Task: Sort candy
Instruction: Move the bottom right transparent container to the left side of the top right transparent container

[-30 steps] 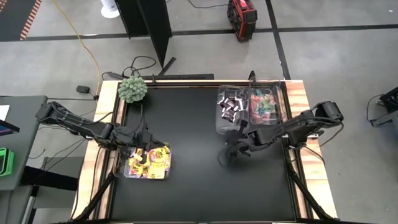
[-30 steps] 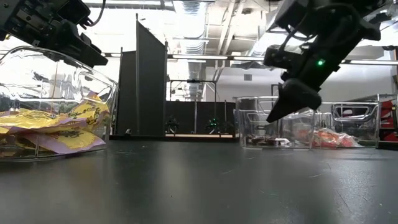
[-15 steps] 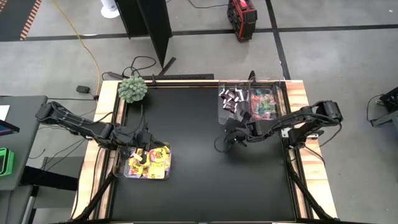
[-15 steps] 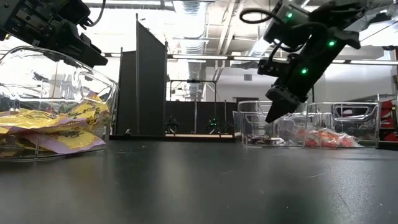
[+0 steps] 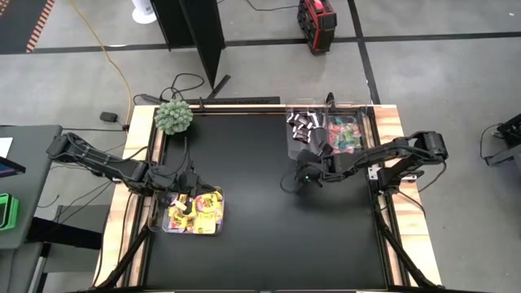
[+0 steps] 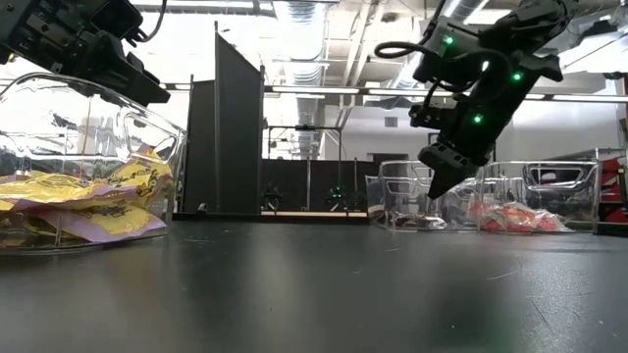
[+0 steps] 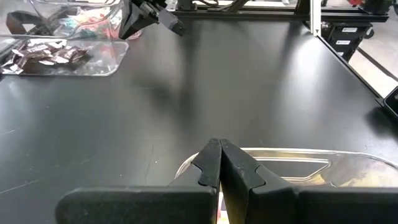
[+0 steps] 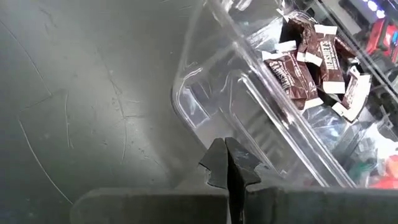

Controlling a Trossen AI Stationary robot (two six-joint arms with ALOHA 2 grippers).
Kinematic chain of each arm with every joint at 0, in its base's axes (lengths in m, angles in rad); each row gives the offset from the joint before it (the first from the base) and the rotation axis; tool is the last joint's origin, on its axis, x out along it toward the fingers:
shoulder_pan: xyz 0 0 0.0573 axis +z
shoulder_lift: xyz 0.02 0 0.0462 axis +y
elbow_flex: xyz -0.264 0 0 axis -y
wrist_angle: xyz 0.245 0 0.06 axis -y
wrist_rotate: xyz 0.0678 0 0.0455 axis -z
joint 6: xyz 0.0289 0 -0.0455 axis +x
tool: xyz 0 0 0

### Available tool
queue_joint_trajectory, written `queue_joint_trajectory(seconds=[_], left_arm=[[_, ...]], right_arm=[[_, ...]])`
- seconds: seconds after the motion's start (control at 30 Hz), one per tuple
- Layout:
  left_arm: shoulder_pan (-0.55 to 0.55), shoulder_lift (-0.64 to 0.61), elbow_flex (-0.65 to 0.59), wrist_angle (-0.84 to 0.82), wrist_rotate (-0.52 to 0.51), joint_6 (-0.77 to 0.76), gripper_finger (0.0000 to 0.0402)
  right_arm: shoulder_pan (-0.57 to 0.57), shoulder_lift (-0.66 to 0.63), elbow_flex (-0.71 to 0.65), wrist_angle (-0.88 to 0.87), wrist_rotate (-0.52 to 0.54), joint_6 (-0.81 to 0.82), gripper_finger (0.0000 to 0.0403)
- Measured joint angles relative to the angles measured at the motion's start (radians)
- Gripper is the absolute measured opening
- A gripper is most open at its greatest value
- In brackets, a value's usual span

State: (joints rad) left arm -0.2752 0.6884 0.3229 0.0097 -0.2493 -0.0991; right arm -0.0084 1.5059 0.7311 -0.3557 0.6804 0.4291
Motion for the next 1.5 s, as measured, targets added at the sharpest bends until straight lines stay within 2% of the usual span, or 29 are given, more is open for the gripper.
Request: queue_joint_trajectory(seconds=[0.07, 0.27, 0.4, 0.53, 0.63, 0.9, 1.13, 1.5], left_arm=[[0.000, 0.000, 0.000, 0.000, 0.000, -0.003, 0.0000], [0.000, 0.000, 0.012, 0.002, 0.000, -0.003, 0.0000], [0.000, 0.000, 0.039, -0.039, 0.000, -0.032, 0.0000], [0.000, 0.000, 0.084, -0.191, 0.017, -0.101, 0.0000], [0.000, 0.001, 0.132, -0.366, 0.092, -0.166, 0.0000], [-0.016, 0.001, 0.196, -0.647, 0.165, -0.343, 0.0000], [-0.020, 0.060, 0.196, -0.632, 0.150, -0.412, 0.0000], [-0.020, 0.412, 0.196, -0.287, 0.198, -0.341, 0.0000]], right_arm=[[0.011, 0.000, 0.000, 0.001, 0.000, -0.001, 0.0007], [0.093, -0.018, 0.000, 0.089, 0.004, -0.151, 0.0007], [0.163, -0.049, 0.000, 0.216, -0.003, -0.319, 0.0007], [0.249, -0.062, 0.000, 0.384, -0.053, -0.491, 0.0007], [0.292, -0.062, 0.000, 0.449, -0.053, -0.563, 0.0007], [0.325, -0.062, 0.000, 0.498, -0.054, -0.577, 0.0007], [0.331, -0.062, 0.000, 0.529, -0.055, -0.588, 0.0007], [0.328, -0.062, 0.000, 0.528, -0.057, -0.595, 0.0007]])
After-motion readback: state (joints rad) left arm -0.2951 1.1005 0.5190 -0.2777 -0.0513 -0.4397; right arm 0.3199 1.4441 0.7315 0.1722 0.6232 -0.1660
